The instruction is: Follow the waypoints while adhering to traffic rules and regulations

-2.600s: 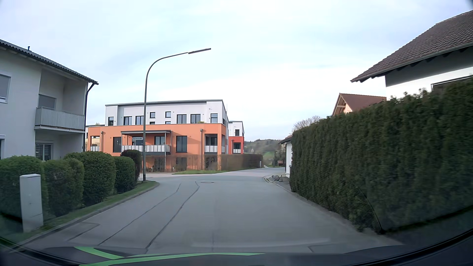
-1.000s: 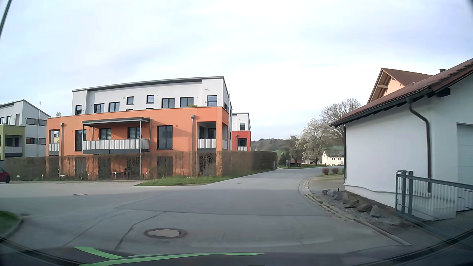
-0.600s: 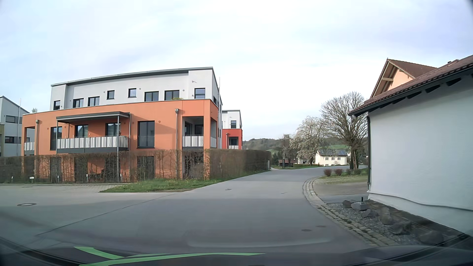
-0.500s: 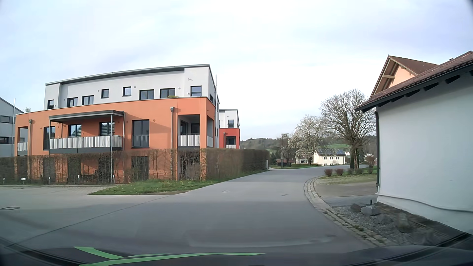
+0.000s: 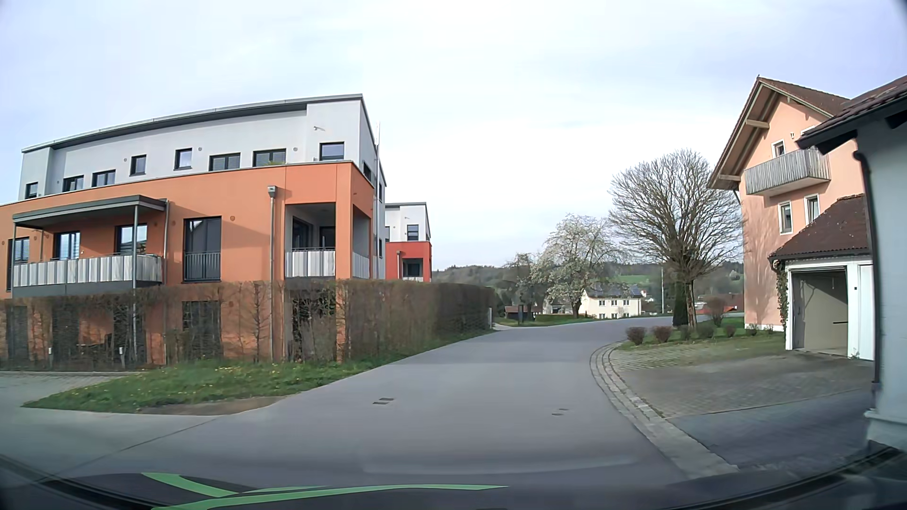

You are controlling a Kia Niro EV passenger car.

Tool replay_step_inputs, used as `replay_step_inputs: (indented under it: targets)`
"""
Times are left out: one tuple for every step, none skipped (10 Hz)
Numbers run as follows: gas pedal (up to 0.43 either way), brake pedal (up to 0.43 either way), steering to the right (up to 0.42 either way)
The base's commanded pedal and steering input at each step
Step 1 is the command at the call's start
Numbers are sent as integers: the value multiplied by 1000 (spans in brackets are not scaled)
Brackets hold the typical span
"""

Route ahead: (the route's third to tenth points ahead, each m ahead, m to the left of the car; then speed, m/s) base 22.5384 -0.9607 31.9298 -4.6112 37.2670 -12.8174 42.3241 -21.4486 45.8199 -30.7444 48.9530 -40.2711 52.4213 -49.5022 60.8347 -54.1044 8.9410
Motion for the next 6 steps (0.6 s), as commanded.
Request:
replay_step_inputs:
  targets:
    - [118,0,54]
    - [110,0,55]
    - [79,0,56]
    - [47,0,56]
    - [8,0,59]
    - [0,0,61]
